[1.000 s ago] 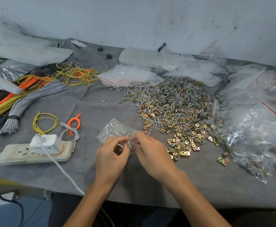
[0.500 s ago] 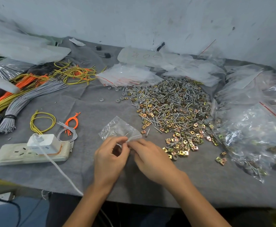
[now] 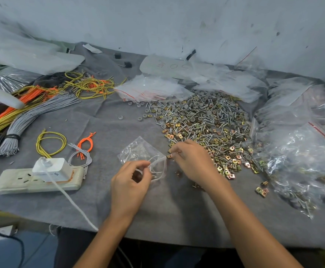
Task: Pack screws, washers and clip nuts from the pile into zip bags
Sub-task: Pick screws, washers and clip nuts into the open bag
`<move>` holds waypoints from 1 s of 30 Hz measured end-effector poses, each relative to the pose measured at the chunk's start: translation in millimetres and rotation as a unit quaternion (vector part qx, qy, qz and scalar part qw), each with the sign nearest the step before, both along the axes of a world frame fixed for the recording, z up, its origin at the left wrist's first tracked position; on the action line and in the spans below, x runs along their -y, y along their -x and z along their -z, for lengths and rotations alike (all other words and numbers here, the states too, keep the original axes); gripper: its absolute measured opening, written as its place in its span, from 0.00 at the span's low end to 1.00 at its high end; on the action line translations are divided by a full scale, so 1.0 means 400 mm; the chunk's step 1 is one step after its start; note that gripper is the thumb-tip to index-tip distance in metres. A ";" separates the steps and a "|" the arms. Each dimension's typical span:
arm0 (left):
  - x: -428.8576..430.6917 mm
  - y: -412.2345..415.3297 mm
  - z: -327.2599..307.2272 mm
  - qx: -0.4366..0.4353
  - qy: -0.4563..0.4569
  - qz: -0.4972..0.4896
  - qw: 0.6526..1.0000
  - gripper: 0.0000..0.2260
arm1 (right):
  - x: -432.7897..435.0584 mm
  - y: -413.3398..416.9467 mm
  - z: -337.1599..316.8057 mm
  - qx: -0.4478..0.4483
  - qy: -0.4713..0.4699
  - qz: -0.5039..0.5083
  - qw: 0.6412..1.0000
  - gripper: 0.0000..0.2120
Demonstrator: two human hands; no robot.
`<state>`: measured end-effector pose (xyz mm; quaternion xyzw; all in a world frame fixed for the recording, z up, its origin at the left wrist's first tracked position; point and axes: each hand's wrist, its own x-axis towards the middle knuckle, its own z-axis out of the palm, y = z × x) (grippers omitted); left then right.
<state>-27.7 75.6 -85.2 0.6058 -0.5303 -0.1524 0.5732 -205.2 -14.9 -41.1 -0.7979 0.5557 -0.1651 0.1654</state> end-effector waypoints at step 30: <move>0.003 -0.001 -0.002 -0.012 -0.025 -0.002 1.000 0.06 | -0.143 -0.008 0.022 0.356 -0.074 0.010 0.932 0.06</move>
